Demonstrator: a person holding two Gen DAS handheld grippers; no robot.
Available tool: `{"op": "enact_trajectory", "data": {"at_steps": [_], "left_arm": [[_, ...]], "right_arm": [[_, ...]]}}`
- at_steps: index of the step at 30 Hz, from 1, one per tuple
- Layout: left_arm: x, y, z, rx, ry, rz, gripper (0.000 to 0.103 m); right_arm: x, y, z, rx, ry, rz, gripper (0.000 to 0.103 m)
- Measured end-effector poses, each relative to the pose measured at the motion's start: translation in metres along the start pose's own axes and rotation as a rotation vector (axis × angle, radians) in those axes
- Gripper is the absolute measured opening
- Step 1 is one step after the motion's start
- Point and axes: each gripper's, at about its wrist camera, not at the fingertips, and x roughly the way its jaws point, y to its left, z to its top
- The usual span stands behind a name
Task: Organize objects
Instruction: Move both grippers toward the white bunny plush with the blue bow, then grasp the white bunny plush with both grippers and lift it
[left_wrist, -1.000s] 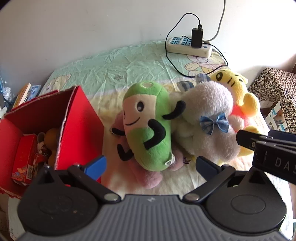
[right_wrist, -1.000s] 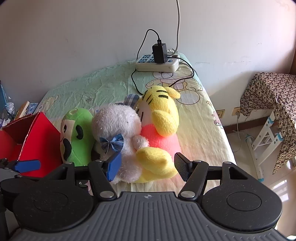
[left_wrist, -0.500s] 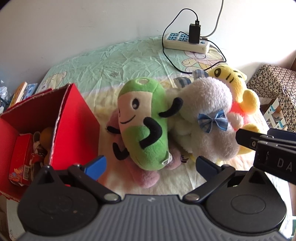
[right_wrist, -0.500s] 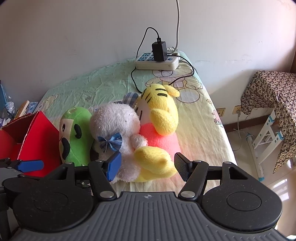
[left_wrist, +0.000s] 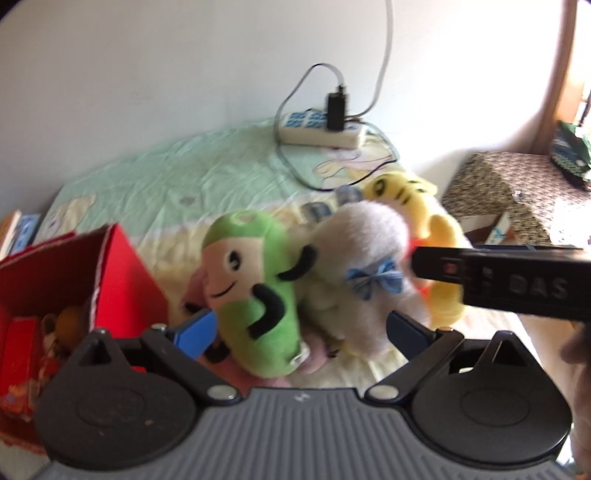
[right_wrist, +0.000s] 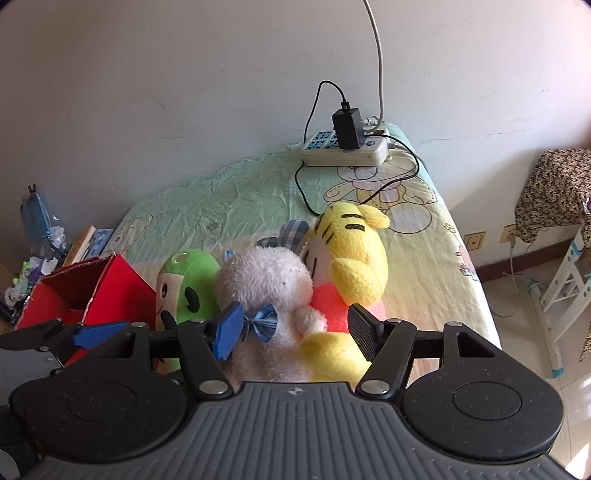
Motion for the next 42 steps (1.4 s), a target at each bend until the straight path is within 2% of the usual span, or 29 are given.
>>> {"op": "enact_trajectory", "data": {"at_steps": [4,7,15,17,22,27,33,42], "left_arm": [[0.008,-0.006,0.002,0.035,-0.02,-0.114,0.093],[0.022,-0.012,0.003,0.046,0.001,-0.175,0.085],[0.053,-0.021,0.011,0.092,0.013,-0.175,0.078],[0.061,-0.017,0.012,0.074,0.027,-0.203,0.077],[0.064,-0.016,0.013,0.064,0.017,-0.232,0.071],[0.058,-0.014,0.015,0.063,0.0,-0.242,0.064],[0.026,-0.013,0.012,0.074,-0.057,-0.227,0.061],[-0.031,-0.009,0.001,0.064,-0.176,-0.137,0.061]], "right_arm": [[0.011,-0.005,0.005,0.016,0.012,0.074,0.066],[0.021,-0.005,0.009,-0.017,0.027,0.113,0.066],[0.043,-0.01,0.011,-0.036,0.073,0.195,0.065],[0.048,-0.012,0.01,-0.024,0.089,0.207,0.056],[0.048,-0.018,0.009,0.004,0.085,0.232,0.048],[0.04,-0.018,0.008,0.018,0.071,0.237,0.045],[0.014,-0.01,0.006,0.013,0.022,0.276,0.045],[-0.017,0.015,0.003,-0.032,-0.053,0.362,0.045]]}}
